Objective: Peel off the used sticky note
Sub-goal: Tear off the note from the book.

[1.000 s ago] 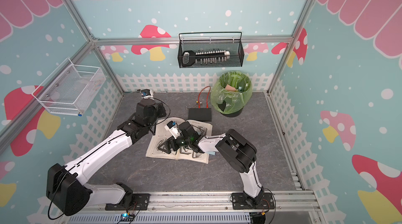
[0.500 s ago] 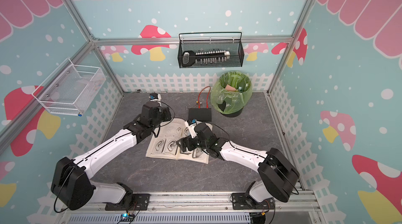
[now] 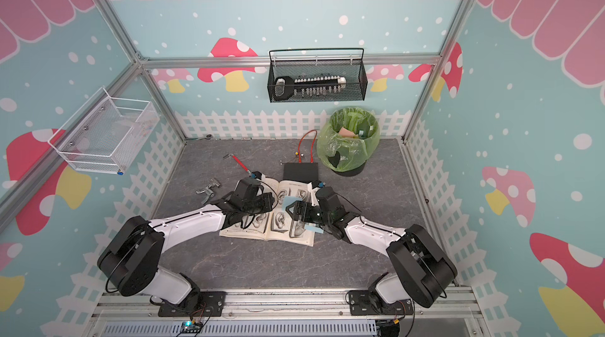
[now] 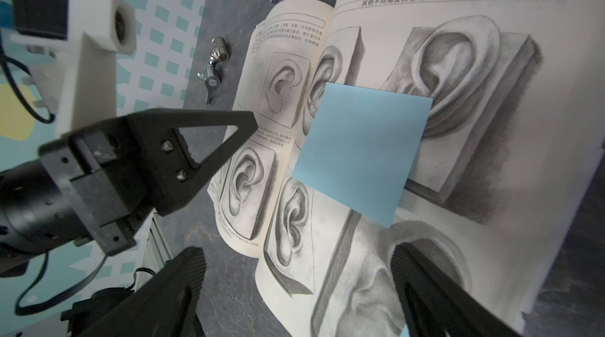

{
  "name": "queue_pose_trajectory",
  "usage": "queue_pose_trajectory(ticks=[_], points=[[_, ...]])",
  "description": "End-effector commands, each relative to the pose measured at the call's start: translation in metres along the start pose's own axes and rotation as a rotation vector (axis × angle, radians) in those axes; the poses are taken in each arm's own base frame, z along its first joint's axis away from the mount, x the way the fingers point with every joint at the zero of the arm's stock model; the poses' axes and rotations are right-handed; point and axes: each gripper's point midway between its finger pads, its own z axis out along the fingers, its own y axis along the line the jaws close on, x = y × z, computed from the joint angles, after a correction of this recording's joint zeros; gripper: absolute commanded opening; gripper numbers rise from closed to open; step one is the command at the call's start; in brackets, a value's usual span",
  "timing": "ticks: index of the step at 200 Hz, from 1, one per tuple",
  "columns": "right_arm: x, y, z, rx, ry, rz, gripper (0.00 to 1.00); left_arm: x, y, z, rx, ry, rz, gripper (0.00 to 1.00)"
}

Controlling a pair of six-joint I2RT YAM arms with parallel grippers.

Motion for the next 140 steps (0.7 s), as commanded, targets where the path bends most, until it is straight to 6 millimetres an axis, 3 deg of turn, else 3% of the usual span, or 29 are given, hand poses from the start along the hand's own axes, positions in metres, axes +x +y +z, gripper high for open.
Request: queue_pose_trajectory(ticks=[1, 74, 140], points=[[0.003, -0.008, 0.008, -0.009, 0.002, 0.088, 0.95, 0.016, -0.005, 0.008, 0.053, 0.041, -0.03, 0.0], [0.021, -0.031, 0.024, -0.004, 0.025, 0.228, 0.96, 0.056, -0.001, 0.029, 0.073, 0.143, -0.051, 0.0], [0.021, -0.051, 0.036, 0.038, -0.02, 0.316, 0.9, 0.066, 0.009, 0.037, 0.042, 0.161, -0.056, 0.0]])
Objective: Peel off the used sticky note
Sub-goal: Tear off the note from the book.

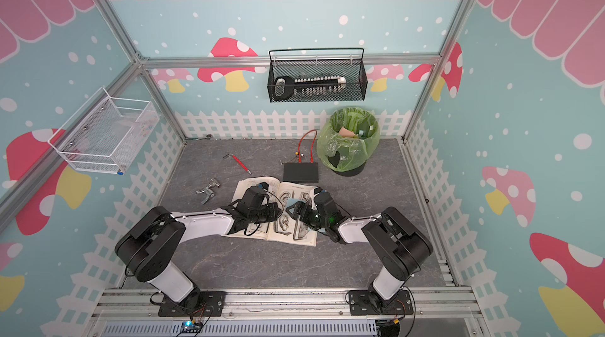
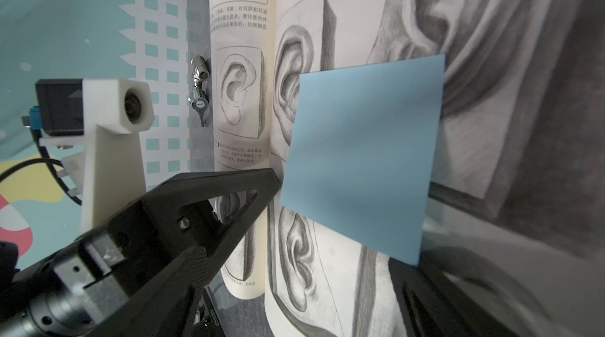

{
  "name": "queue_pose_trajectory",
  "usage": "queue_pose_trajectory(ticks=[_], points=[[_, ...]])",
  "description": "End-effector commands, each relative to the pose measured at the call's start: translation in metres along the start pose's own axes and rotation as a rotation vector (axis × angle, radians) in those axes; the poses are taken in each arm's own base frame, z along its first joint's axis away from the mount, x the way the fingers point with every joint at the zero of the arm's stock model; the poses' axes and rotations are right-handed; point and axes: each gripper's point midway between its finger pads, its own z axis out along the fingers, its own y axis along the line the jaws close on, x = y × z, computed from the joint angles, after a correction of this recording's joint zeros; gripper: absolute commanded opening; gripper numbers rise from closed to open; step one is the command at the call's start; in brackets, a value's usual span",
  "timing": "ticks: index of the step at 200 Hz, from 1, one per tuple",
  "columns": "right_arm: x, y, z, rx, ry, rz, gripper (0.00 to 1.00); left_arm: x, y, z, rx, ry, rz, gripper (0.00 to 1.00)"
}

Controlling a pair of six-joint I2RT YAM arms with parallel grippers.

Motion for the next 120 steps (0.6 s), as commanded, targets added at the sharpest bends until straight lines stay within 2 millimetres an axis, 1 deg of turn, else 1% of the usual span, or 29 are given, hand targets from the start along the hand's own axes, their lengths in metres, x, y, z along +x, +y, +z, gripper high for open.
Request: queue_pose_trajectory(ticks=[1, 16, 33, 57, 105, 120], points=[[-0.001, -0.02, 0.001, 0.051, -0.037, 0.06, 0.9, 0.019, 0.013, 0.007, -0.031, 0.048, -0.01, 0.0], [-0.007, -0.026, 0.0, 0.073, -0.077, 0.084, 0.87, 0.021, 0.014, 0.009, -0.033, 0.054, -0.011, 0.0], [-0.013, -0.029, 0.0, 0.087, -0.115, 0.1, 0.8, 0.023, 0.015, 0.01, -0.033, 0.058, -0.012, 0.0], [-0.018, -0.031, 0.003, 0.096, -0.148, 0.136, 0.68, 0.025, 0.017, 0.011, -0.037, 0.061, -0.015, 0.0], [-0.023, -0.033, 0.013, 0.105, -0.178, 0.175, 0.57, 0.027, 0.019, 0.012, -0.04, 0.066, -0.015, 0.0], [-0.023, -0.035, 0.016, 0.112, -0.177, 0.18, 0.52, 0.027, 0.019, 0.012, -0.04, 0.066, -0.015, 0.0]])
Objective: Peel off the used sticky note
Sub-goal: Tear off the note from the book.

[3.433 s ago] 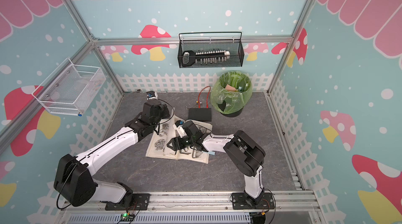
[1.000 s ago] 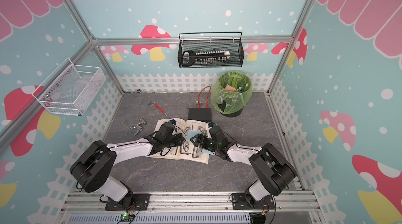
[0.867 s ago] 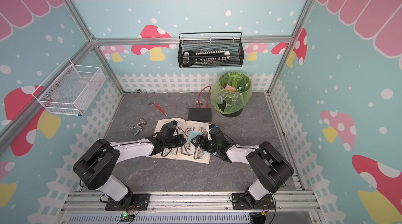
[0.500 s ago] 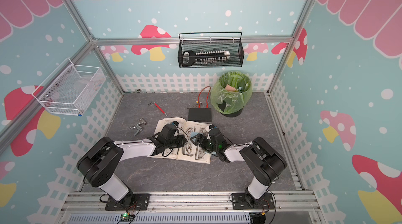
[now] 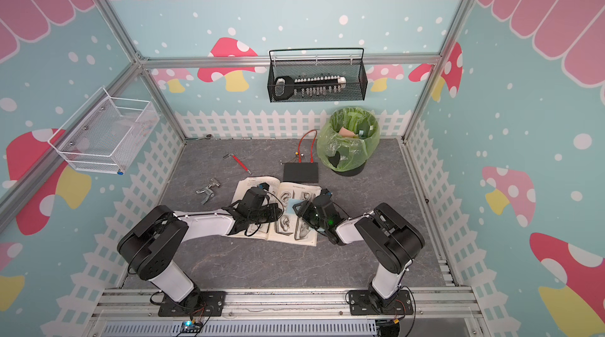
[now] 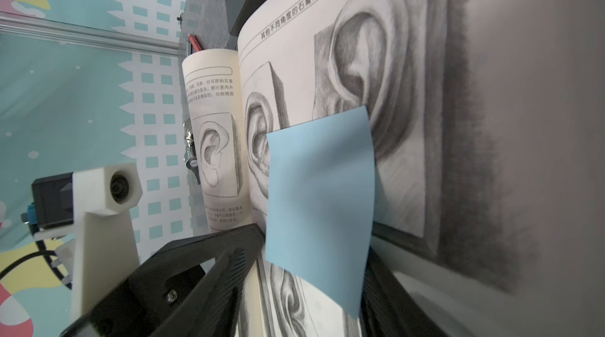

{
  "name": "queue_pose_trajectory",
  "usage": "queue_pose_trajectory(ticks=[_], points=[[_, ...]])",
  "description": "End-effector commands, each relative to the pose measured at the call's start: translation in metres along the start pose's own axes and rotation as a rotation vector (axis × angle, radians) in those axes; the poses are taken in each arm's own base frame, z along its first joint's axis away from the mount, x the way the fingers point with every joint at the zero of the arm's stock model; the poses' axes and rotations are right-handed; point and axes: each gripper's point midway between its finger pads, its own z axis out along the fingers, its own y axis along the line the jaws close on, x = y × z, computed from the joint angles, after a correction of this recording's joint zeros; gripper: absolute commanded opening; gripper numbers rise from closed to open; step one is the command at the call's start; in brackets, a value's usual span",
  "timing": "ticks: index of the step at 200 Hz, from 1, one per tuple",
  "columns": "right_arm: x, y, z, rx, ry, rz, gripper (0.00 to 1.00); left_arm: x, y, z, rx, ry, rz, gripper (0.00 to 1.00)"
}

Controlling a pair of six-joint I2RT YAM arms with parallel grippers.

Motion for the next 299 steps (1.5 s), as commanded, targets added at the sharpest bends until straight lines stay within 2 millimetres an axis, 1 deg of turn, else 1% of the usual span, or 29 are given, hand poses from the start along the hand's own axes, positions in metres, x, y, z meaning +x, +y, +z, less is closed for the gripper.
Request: queue_pose_trajectory(ticks=[1, 27, 56, 61, 75, 96, 135, 162, 174, 197, 202, 212, 223, 233, 239, 250, 257, 271, 276, 279, 285, 294, 299], points=[[-0.001, -0.015, 0.008, 0.058, -0.021, 0.029, 0.51, 0.025, 0.019, 0.008, -0.054, 0.069, -0.015, 0.0], [0.001, -0.015, 0.012, 0.06, -0.018, 0.041, 0.36, 0.026, 0.021, 0.008, -0.058, 0.072, -0.017, 0.0], [-0.001, -0.012, 0.01, 0.068, -0.033, 0.025, 0.12, 0.027, 0.021, 0.008, -0.059, 0.074, -0.018, 0.0], [-0.003, -0.011, 0.008, 0.068, -0.04, 0.021, 0.09, 0.028, 0.022, 0.008, -0.06, 0.074, -0.017, 0.0], [-0.009, -0.007, 0.004, 0.068, -0.066, 0.007, 0.04, 0.028, 0.022, 0.009, -0.06, 0.074, -0.018, 0.0], [-0.021, 0.003, -0.005, 0.066, -0.117, -0.023, 0.0, 0.028, 0.022, 0.008, -0.061, 0.076, -0.02, 0.0], [-0.052, 0.027, -0.024, 0.051, -0.215, -0.087, 0.0, 0.029, 0.022, 0.007, -0.06, 0.074, -0.021, 0.0], [-0.073, 0.041, -0.041, 0.039, -0.278, -0.12, 0.0, 0.029, 0.022, 0.006, -0.059, 0.071, -0.021, 0.0], [-0.081, 0.05, -0.049, 0.031, -0.303, -0.145, 0.0, 0.028, 0.022, 0.005, -0.06, 0.068, -0.022, 0.0], [-0.095, 0.076, -0.072, 0.006, -0.359, -0.205, 0.0, 0.028, 0.021, 0.003, -0.057, 0.064, -0.021, 0.0], [-0.099, 0.083, -0.079, 0.003, -0.375, -0.244, 0.0, 0.027, 0.02, 0.002, -0.055, 0.062, -0.021, 0.0], [-0.108, 0.097, -0.094, 0.004, -0.413, -0.292, 0.0, 0.026, 0.019, 0.001, -0.053, 0.058, -0.02, 0.0], [-0.123, 0.112, -0.116, 0.018, -0.473, -0.35, 0.0, 0.025, 0.017, 0.0, -0.048, 0.053, -0.02, 0.0], [-0.14, 0.127, -0.139, 0.032, -0.535, -0.403, 0.0, 0.022, 0.014, -0.002, -0.042, 0.045, -0.015, 0.0], [-0.153, 0.139, -0.155, 0.033, -0.579, -0.435, 0.0, 0.02, 0.013, -0.004, -0.04, 0.039, -0.013, 0.0], [-0.175, 0.154, -0.182, 0.051, -0.641, -0.485, 0.0, 0.016, 0.008, -0.006, -0.03, 0.027, -0.006, 0.0], [-0.191, 0.163, -0.198, 0.068, -0.678, -0.516, 0.0, 0.011, 0.004, -0.008, -0.024, 0.016, 0.001, 0.0], [-0.221, 0.175, -0.225, 0.114, -0.736, -0.565, 0.0, 0.001, -0.007, -0.012, -0.002, -0.008, 0.019, 0.0], [-0.231, 0.18, -0.231, 0.125, -0.752, -0.585, 0.0, -0.003, -0.012, -0.013, 0.008, -0.017, 0.027, 0.0], [-0.236, 0.179, -0.233, 0.142, -0.753, -0.59, 0.0, -0.005, -0.015, -0.013, 0.012, -0.02, 0.031, 0.0], [-0.248, 0.183, -0.239, 0.159, -0.764, -0.598, 0.0, -0.009, -0.021, -0.015, 0.023, -0.03, 0.043, 0.0], [-0.262, 0.187, -0.241, 0.16, -0.76, -0.616, 0.0, -0.015, -0.029, -0.016, 0.038, -0.042, 0.058, 0.0], [-0.269, 0.188, -0.238, 0.166, -0.752, -0.621, 0.0, -0.018, -0.033, -0.017, 0.043, -0.048, 0.067, 0.0]])
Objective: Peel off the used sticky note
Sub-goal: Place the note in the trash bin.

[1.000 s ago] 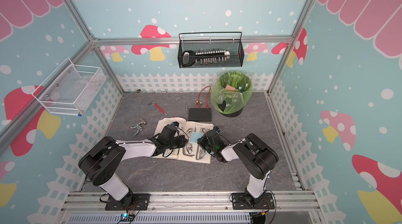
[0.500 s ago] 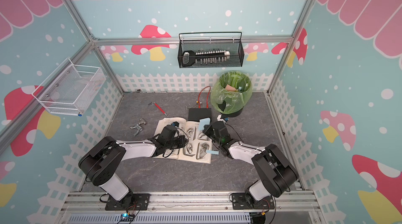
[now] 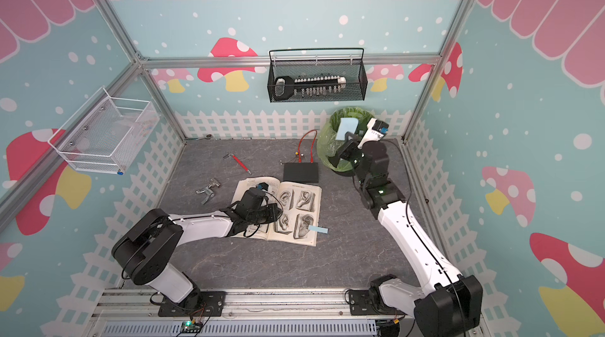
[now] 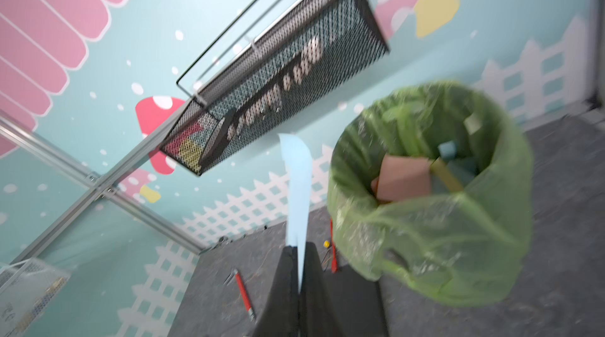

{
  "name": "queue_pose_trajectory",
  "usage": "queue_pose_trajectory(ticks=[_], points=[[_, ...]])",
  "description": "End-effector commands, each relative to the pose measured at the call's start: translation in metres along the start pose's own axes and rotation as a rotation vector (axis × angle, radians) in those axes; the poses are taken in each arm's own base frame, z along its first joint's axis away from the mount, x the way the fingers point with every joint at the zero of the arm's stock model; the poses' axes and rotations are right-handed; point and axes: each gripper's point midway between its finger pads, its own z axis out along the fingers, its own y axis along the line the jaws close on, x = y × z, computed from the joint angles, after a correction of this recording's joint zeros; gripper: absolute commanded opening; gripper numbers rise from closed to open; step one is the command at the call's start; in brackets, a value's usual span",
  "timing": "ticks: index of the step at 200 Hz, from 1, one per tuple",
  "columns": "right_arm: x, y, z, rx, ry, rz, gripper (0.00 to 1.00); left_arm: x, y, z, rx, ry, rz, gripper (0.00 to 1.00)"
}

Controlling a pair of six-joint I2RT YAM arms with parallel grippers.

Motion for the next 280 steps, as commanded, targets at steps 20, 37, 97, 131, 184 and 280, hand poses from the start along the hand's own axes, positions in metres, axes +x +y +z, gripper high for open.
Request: queue_pose_trajectory(ticks=[20, 37, 97, 131, 184, 280], points=[[0.009, -0.032, 0.05, 0.053, 0.163, -0.181, 0.0, -0.029, -0.038, -0.009, 0.052, -0.051, 0.072, 0.0], [0.017, -0.038, 0.075, 0.041, 0.223, -0.179, 0.0, -0.038, -0.046, -0.011, 0.064, -0.069, 0.086, 0.0], [0.031, -0.066, 0.13, 0.072, 0.291, -0.168, 0.14, -0.048, -0.053, -0.014, 0.072, -0.093, 0.112, 0.0], [0.025, -0.07, 0.145, 0.076, 0.307, -0.182, 0.64, -0.05, -0.053, -0.013, 0.068, -0.097, 0.119, 0.0], [0.031, -0.059, 0.13, 0.022, 0.346, -0.172, 0.73, -0.05, -0.054, -0.015, 0.073, -0.099, 0.117, 0.0], [0.212, -0.053, -0.076, -0.127, 0.682, -0.044, 0.74, -0.026, -0.114, 0.022, 0.222, 0.038, 0.205, 0.0]])
